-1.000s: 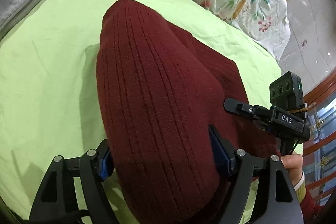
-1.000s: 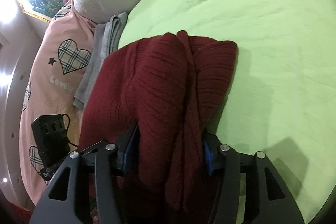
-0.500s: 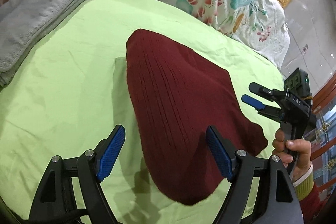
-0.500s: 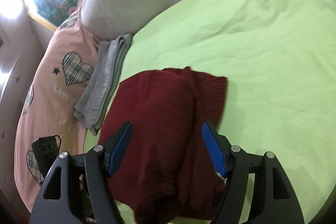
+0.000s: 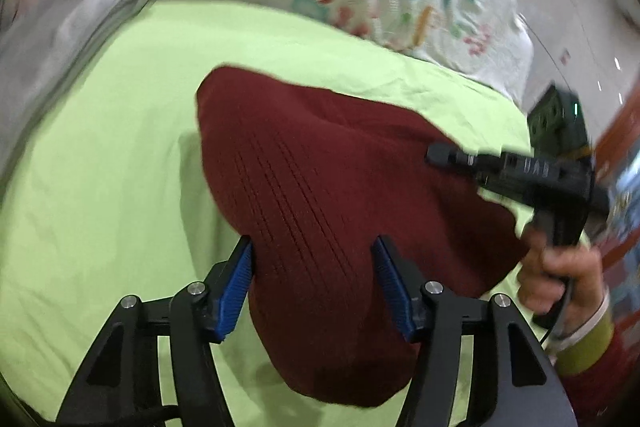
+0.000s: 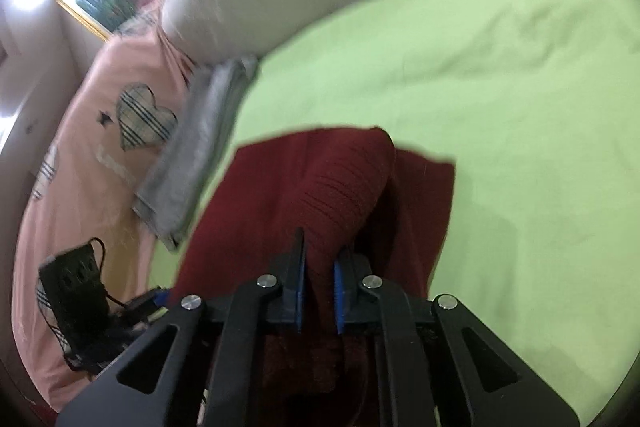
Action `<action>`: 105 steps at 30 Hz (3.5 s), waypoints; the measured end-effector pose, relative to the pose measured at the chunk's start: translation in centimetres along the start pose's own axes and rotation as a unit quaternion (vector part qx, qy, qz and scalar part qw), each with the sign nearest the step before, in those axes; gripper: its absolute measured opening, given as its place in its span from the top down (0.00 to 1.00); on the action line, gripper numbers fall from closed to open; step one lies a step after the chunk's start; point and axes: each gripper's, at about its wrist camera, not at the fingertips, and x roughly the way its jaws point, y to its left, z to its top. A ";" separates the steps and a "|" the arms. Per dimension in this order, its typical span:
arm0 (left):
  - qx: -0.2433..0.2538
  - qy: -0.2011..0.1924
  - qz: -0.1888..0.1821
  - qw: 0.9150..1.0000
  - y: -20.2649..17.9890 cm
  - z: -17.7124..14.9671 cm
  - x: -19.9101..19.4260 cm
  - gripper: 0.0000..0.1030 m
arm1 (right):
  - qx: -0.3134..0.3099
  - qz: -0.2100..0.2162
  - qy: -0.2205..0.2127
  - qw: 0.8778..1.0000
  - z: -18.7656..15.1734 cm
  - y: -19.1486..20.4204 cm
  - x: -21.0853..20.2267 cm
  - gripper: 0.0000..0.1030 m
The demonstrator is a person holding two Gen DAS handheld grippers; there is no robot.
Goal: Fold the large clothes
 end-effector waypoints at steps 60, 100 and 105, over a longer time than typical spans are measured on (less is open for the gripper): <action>0.050 -0.020 -0.093 0.994 -0.3 -0.9 -0.5 0.78 | -0.015 0.013 0.004 1.000 -1.1 4.3 1.5 0.80; -0.011 -0.016 -0.035 0.999 2.8 0.3 1.3 0.94 | 0.036 -0.057 -0.010 0.998 -0.9 -0.9 1.3 0.71; -0.020 -0.046 -0.005 0.999 3.5 2.0 -0.3 0.79 | 0.008 -0.094 -0.030 0.995 0.4 -0.2 0.8 0.36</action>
